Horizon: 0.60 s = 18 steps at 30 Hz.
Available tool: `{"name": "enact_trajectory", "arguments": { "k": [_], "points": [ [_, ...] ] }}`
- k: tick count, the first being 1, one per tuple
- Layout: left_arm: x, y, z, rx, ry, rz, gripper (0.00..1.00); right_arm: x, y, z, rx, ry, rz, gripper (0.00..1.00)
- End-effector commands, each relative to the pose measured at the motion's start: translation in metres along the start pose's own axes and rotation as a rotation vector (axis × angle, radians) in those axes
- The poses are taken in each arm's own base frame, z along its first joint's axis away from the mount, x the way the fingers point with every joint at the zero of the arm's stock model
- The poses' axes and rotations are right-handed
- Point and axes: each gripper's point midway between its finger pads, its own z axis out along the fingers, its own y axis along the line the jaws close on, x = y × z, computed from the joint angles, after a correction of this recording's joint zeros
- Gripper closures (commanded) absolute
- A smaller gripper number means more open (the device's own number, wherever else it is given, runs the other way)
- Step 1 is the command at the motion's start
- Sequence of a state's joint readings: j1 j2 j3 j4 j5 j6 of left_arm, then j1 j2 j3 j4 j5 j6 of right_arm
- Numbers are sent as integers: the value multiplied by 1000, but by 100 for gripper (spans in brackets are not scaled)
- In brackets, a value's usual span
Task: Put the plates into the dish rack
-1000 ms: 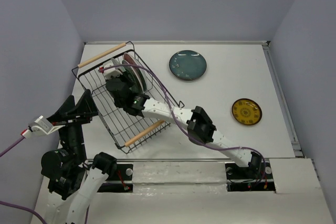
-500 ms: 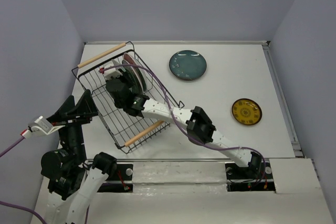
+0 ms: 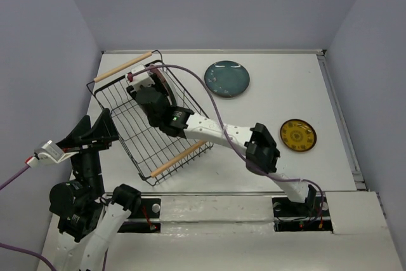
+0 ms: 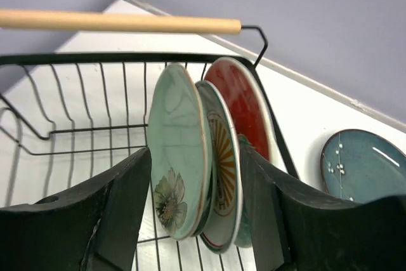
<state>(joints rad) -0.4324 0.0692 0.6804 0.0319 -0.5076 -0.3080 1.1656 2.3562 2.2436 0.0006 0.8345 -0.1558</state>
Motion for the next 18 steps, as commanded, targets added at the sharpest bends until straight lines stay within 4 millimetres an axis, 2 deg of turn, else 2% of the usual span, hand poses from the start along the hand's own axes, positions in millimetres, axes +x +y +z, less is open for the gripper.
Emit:
{"name": "enact_trajectory", "arguments": {
  "k": [1, 3, 4, 5, 6, 7, 8, 9, 10, 11, 12, 13, 14, 15, 16, 17, 18],
  "points": [
    [-9, -6, 1, 19, -25, -25, 1, -96, -38, -46, -122, -116, 225, 35],
    [-9, -6, 1, 21, -25, -25, 1, -98, -50, -59, -162, -104, 241, 35],
    [-8, -7, 1, 26, -22, -24, 1, -93, -78, -69, -146, -83, 248, 35],
    [-8, -8, 1, 30, -21, -26, 1, -111, -100, -77, -136, -98, 294, 35],
    [-7, -9, 0, 40, -17, -27, 1, -94, -121, -93, -145, -42, 311, 36],
    [-7, -11, 0, 46, -17, -29, 1, -43, -147, -88, -92, 84, 332, 38],
    [-7, -11, 0, 49, -17, -32, 1, -67, -157, -102, -116, 42, 367, 40],
    [-8, -12, 0, 54, -17, -35, 1, -42, -198, -98, -39, 111, 463, 44],
    [-10, -14, -1, 66, -22, -43, 1, -10, -221, -120, -34, 185, 558, 49],
    [-10, -15, -2, 70, -22, -44, 1, 9, -247, -124, 2, 204, 564, 52],
    [-12, -14, -3, 73, -27, -48, 1, 73, -286, -130, 117, 327, 650, 54],
    [-13, -16, -4, 81, -28, -52, 1, 93, -310, -141, 177, 349, 696, 56],
    [-13, -16, -5, 84, -29, -58, 1, 96, -339, -164, 260, 316, 774, 58],
    [-15, -16, -5, 87, -33, -61, 1, 146, -380, -182, 428, 363, 817, 61],
    [-15, -16, -6, 89, -35, -63, 1, 138, -405, -191, 492, 310, 875, 65],
    [-15, -17, -7, 94, -33, -66, 1, 176, -419, -209, 577, 351, 896, 66],
    [-17, -18, -8, 101, -38, -72, 1, 182, -437, -227, 647, 306, 949, 66]
  ]
}}
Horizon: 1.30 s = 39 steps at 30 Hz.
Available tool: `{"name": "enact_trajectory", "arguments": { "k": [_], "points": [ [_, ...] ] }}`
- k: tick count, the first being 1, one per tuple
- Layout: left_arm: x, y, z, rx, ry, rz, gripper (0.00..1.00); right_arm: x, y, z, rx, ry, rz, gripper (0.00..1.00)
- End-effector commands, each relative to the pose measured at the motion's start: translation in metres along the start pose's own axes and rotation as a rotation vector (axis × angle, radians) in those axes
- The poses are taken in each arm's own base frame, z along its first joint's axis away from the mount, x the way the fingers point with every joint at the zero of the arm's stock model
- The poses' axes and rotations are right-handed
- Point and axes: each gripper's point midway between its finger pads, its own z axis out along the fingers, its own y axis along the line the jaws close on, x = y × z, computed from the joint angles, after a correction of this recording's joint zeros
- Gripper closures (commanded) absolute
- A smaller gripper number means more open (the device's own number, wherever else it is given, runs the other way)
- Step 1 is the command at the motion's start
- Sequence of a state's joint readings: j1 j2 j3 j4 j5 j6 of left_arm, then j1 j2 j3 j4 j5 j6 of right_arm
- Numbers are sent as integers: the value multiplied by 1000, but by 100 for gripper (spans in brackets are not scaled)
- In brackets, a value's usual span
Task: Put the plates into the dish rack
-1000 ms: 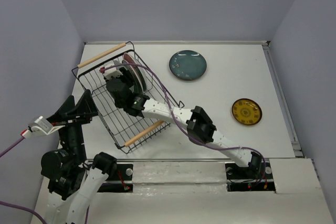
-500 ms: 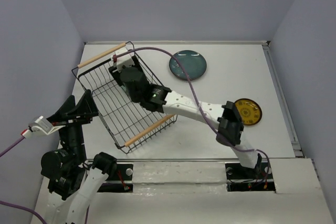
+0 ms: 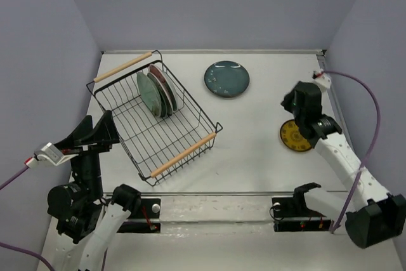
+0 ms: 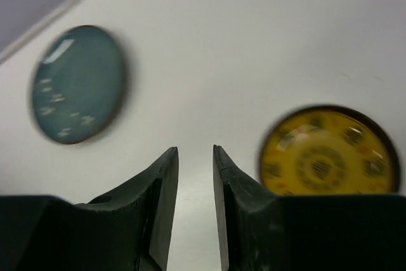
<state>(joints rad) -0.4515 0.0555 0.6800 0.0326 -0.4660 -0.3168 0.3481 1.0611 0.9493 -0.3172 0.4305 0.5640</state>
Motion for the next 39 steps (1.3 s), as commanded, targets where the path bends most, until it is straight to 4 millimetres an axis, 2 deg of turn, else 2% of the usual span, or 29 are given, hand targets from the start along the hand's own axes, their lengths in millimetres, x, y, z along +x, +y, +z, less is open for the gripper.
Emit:
{"name": "enact_trajectory", "arguments": {
  "k": [1, 4, 5, 7, 8, 10, 11, 13, 14, 15, 18, 24, 28, 31, 32, 34, 37, 39],
  "points": [
    [-18, -9, -5, 47, -54, -50, 1, 37, -121, -12, 283, 31, 318, 62],
    [-21, -9, -7, 53, -61, -61, 1, 53, -171, -11, 387, 60, 411, 51],
    [-21, -10, -8, 59, -58, -65, 1, 62, -204, -13, 483, 60, 459, 41],
    [-22, -10, -8, 60, -61, -69, 1, 79, -223, -11, 522, 127, 511, 37],
    [-22, -10, -8, 63, -58, -69, 1, 84, -237, -15, 560, 129, 542, 36],
    [-30, -10, -14, 77, -82, -89, 1, 88, -249, -18, 600, 115, 543, 32],
    [-31, -10, -15, 80, -83, -91, 1, 88, -250, -18, 596, 111, 543, 28],
    [-33, -11, -17, 87, -89, -100, 1, 91, -242, -11, 510, 153, 526, 25],
    [-35, -11, -18, 90, -93, -104, 1, 98, -243, -8, 512, 194, 526, 25],
    [-36, -11, -19, 91, -95, -107, 1, 102, -234, -4, 457, 233, 520, 25],
    [-37, -11, -19, 96, -95, -112, 1, 113, -228, 6, 408, 303, 521, 32],
    [-35, -12, -19, 102, -90, -108, 1, 136, -229, 14, 386, 338, 552, 46],
    [-33, -13, -17, 100, -85, -100, 1, 145, -227, 21, 363, 359, 580, 59],
    [-31, -13, -16, 99, -78, -96, 1, 151, -230, 23, 371, 361, 592, 76],
    [-31, -13, -16, 99, -78, -98, 1, 150, -229, 24, 365, 348, 590, 85],
    [-29, -13, -15, 96, -73, -94, 1, 146, -229, 24, 354, 316, 586, 93],
    [-28, -13, -14, 95, -69, -88, 1, 121, -222, 20, 310, 224, 563, 93],
    [-25, -14, -13, 96, -59, -85, 1, 84, -202, 13, 243, 110, 513, 93]
  ]
}}
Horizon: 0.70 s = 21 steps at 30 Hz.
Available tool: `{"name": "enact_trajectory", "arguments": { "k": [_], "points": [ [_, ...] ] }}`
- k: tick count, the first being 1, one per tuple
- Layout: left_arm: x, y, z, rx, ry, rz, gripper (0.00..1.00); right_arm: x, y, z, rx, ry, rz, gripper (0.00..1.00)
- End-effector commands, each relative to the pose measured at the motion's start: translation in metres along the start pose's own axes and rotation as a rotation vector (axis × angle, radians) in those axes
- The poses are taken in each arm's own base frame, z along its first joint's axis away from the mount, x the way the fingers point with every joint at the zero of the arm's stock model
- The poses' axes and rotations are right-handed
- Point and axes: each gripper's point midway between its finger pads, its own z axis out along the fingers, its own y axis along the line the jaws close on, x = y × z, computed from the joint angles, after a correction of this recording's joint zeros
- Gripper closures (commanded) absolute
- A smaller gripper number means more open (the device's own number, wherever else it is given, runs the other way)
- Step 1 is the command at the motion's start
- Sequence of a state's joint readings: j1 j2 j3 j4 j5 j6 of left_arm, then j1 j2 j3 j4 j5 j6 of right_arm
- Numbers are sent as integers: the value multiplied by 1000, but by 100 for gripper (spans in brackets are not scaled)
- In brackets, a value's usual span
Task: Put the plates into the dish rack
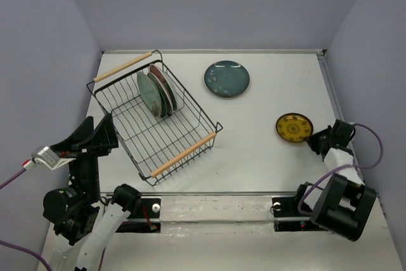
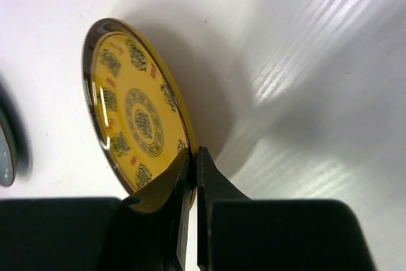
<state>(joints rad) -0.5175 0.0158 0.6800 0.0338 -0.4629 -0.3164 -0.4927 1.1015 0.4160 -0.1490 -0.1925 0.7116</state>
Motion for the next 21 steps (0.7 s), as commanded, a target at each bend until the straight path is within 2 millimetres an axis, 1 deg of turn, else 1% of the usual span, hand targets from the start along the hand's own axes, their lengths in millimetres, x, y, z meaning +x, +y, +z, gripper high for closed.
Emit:
{"name": "enact_trajectory", "arguments": {
  "k": [1, 2, 3, 4, 5, 6, 7, 8, 9, 10, 11, 12, 13, 14, 15, 16, 17, 18, 19, 20, 21],
  "points": [
    [-19, -7, -4, 37, -61, -32, 1, -35, 53, -39, -159, -194, -84, 93],
    [-18, -8, -3, 40, -59, -29, 1, -41, 67, -56, -194, -241, -110, 93],
    [-18, -8, -3, 41, -61, -30, 1, -42, 79, -62, -206, -251, -131, 93],
    [-14, -9, -1, 41, -48, -23, 1, -50, 94, -78, -228, -312, -157, 93],
    [-9, -9, 2, 36, -34, -15, 1, -50, 131, -102, -311, -340, -214, 93],
    [-7, -9, 4, 34, -28, -10, 1, -48, 147, -114, -337, -349, -248, 93],
    [-5, -10, 4, 38, -23, -8, 1, -51, 161, -123, -338, -384, -267, 93],
    [-4, -10, 5, 38, -19, -8, 1, -39, 202, -152, -446, -379, -320, 93],
    [0, -11, 8, 36, -10, 2, 1, -33, 220, -164, -479, -383, -360, 93],
    [3, -14, 8, 56, 1, 4, 1, -30, 234, -164, -462, -402, -385, 93],
    [4, -17, 9, 68, 8, 6, 1, -22, 252, -174, -485, -410, -415, 93],
    [4, -20, 9, 82, 5, 1, 1, 4, 292, -211, -608, -400, -489, 93],
    [8, -24, 9, 108, 19, 3, 1, 4, 306, -221, -592, -463, -495, 93],
    [9, -26, 10, 116, 20, 1, 1, 26, 327, -214, -583, -463, -559, 93],
    [14, -27, 13, 117, 35, 8, 1, 40, 343, -220, -590, -476, -638, 93],
    [18, -27, 15, 114, 46, 16, 1, 56, 373, -253, -667, -477, -642, 93],
    [22, -29, 17, 125, 64, 20, 1, 88, 389, -235, -648, -450, -721, 93],
    [31, -31, 20, 133, 96, 29, 1, 102, 414, -257, -730, -430, -737, 93],
    [37, -30, 23, 125, 115, 36, 1, 116, 415, -239, -699, -416, -776, 93],
    [41, -34, 25, 137, 136, 39, 1, 129, 436, -254, -796, -363, -778, 93],
    [48, -33, 27, 131, 165, 48, 1, 142, 444, -253, -831, -323, -787, 93]
  ]
}}
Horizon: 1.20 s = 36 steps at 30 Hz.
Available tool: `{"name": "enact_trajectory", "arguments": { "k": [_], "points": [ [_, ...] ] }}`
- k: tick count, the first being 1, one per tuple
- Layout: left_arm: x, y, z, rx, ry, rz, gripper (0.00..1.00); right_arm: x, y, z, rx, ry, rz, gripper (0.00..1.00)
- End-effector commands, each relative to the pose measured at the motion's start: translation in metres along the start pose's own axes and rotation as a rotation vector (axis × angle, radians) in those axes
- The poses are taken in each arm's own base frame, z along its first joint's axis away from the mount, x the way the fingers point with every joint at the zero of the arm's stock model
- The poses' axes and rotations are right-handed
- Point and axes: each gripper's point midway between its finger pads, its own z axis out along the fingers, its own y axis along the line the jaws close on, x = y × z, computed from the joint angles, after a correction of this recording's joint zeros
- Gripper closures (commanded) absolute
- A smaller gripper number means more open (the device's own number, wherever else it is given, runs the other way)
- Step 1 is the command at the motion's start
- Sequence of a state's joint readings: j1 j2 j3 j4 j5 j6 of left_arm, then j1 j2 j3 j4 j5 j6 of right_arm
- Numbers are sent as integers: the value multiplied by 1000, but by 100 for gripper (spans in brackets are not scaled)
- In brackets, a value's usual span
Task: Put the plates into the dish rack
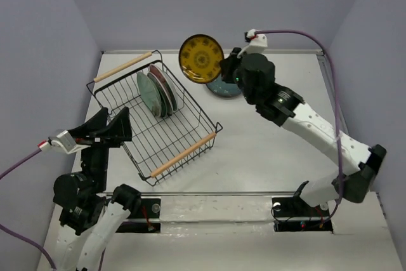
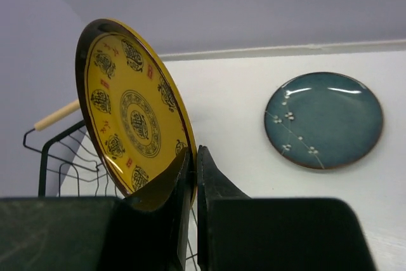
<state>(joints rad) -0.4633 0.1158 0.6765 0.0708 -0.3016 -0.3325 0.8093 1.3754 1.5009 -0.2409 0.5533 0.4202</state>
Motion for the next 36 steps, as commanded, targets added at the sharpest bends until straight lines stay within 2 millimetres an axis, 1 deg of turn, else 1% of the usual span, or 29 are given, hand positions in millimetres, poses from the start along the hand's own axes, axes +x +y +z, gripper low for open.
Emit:
{"name": "enact_trajectory", "arguments": {
  "k": [1, 2, 3, 4, 5, 6, 7, 8, 9, 11, 12, 13, 14, 15, 18, 19, 22, 23, 24, 25, 27, 28, 30, 31, 32, 33, 34, 35, 36],
  "points": [
    [28, -12, 22, 35, 115, 17, 1, 1, 55, 27, -135, 19, -42, 93],
    [34, -11, 25, 23, 139, 23, 1, 6, 64, 30, -173, 42, -35, 93],
    [48, -7, 30, 0, 193, 36, 1, 14, 70, 33, -198, 69, -30, 93],
    [52, -9, 32, 8, 211, 34, 1, 17, 81, 29, -258, 91, -22, 93],
    [57, -11, 34, 18, 231, 35, 1, 20, 87, 27, -288, 111, -20, 93],
    [68, -11, 38, 19, 267, 34, 1, 22, 93, 24, -320, 126, -7, 93],
    [74, -12, 40, 25, 287, 31, 1, 25, 98, 22, -353, 146, -4, 93],
    [80, -18, 41, 56, 317, 18, 2, 32, 108, 16, -418, 181, 2, 93],
    [89, -16, 47, 57, 348, 22, 3, 38, 116, 10, -468, 215, 15, 93],
    [96, -13, 51, 44, 373, 20, 5, 42, 119, 3, -506, 233, 32, 93],
    [100, -8, 55, 25, 386, 29, 8, 49, 119, 3, -517, 238, 42, 93],
    [103, -4, 56, 10, 399, 34, 9, 45, 119, -2, -529, 229, 49, 93],
    [108, 2, 58, -11, 413, 39, 11, 50, 121, -6, -557, 242, 52, 93],
    [109, 4, 59, -19, 416, 41, 12, 50, 121, -8, -566, 240, 52, 93],
    [118, -1, 61, 17, 449, 20, 15, 46, 125, -18, -613, 240, 59, 93],
    [117, 1, 62, 12, 449, 21, 16, 49, 126, -21, -631, 252, 56, 93],
    [115, 2, 63, 9, 440, 22, 19, 43, 125, -28, -642, 237, 61, 93],
    [115, -1, 63, 27, 441, 20, 20, 45, 126, -31, -658, 239, 58, 93],
    [114, -6, 63, 56, 439, 18, 24, 45, 127, -33, -670, 241, 57, 93],
    [121, -15, 59, 119, 469, 6, 28, 45, 129, -35, -685, 245, 57, 93],
    [119, -31, 58, 209, 463, -12, 40, 48, 134, -40, -723, 266, 56, 93],
    [121, -39, 55, 257, 480, -19, 55, 50, 136, -41, -738, 277, 56, 93],
    [118, -46, 53, 304, 472, -12, 69, 53, 136, -43, -747, 286, 48, 93],
    [118, -51, 51, 335, 478, -10, 80, 54, 137, -45, -761, 292, 43, 93],
    [117, -54, 50, 353, 475, -1, 85, 56, 137, -47, -773, 294, 29, 93],
    [116, -57, 49, 371, 478, -2, 89, 56, 138, -49, -786, 298, 29, 93],
    [117, -63, 44, 414, 490, 1, 95, 58, 138, -52, -806, 301, 4, 92],
    [115, -67, 43, 444, 483, 4, 95, 62, 139, -58, -845, 311, -38, 81],
    [115, -72, 40, 472, 485, 2, 95, 63, 139, -62, -859, 322, -40, 75]
  ]
}}
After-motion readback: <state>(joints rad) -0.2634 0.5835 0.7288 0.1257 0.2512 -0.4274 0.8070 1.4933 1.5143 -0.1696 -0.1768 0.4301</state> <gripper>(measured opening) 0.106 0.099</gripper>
